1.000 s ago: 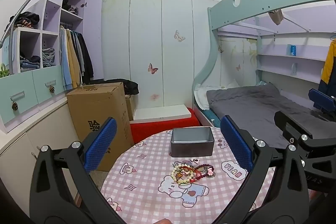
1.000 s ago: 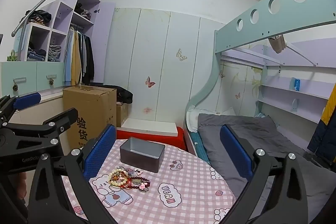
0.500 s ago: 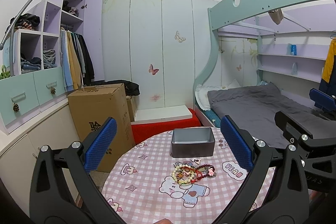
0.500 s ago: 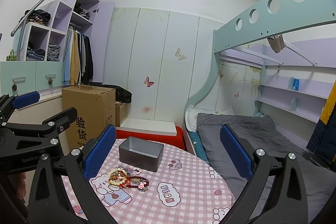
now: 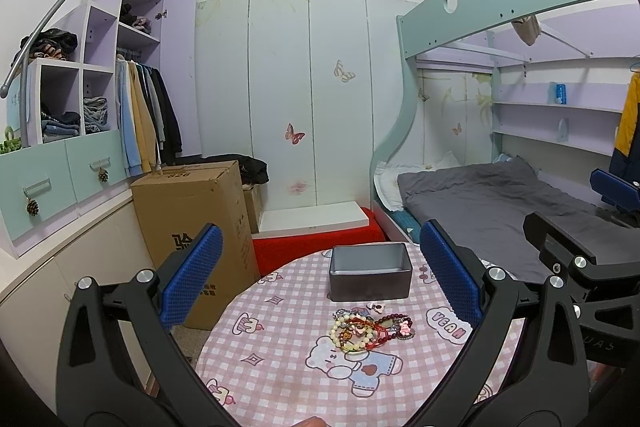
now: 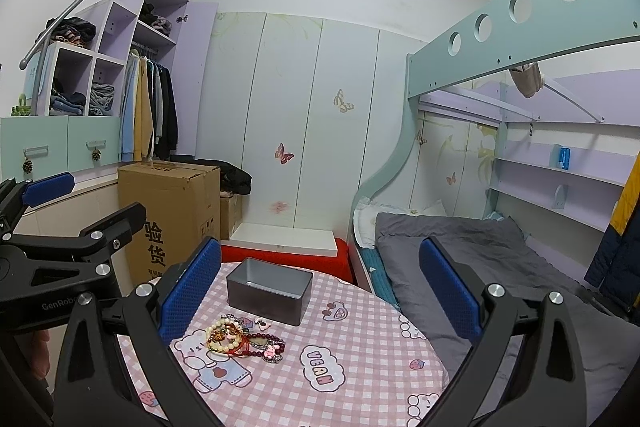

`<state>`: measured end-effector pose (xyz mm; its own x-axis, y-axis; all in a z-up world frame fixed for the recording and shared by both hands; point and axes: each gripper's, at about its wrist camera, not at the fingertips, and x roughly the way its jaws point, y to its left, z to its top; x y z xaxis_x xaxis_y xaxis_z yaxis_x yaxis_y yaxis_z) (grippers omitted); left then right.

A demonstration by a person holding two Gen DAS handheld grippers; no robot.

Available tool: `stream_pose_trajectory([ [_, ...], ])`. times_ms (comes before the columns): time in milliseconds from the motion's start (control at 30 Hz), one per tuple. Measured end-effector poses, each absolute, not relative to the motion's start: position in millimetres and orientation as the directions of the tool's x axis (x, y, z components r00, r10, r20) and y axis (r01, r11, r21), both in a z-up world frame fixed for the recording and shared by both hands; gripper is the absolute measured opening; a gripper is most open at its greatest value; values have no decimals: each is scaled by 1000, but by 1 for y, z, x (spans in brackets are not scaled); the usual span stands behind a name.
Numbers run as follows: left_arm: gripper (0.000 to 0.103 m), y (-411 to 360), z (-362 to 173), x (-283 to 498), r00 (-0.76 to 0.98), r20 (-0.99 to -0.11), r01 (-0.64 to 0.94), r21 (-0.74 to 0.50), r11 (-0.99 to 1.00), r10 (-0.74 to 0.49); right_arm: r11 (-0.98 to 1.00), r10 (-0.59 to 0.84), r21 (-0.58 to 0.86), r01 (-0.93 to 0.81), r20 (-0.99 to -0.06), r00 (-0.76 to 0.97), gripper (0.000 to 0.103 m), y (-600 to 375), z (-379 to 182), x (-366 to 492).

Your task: Organize jewelry

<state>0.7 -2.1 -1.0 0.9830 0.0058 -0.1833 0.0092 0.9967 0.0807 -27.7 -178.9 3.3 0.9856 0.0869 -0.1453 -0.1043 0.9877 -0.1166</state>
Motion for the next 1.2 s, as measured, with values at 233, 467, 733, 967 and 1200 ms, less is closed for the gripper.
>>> stream_pose_trajectory([
  [233, 97, -4, -2, 0, 983, -186, 9, 82, 997, 6, 988, 89, -113, -108, -156, 984, 95, -180, -1, -24],
  [467, 97, -5, -6, 5, 984, -179, 31, 91, 995, -14, 987, 106, -105, -125, -176, 979, 95, -176, -9, -17],
  [733, 97, 21, -29, 38, 947, -311, 79, -5, 997, -76, 987, 121, -75, -144, -248, 961, 95, -179, -27, 3],
  [967, 97, 59, -69, 77, 878, -471, 42, -104, 994, -86, 982, 178, 8, -186, -347, 921, 95, -187, -49, 28],
  [1200, 97, 54, -121, 106, 781, -606, 114, -100, 988, -152, 977, 201, 41, -210, -512, 835, 95, -186, -89, 62],
])
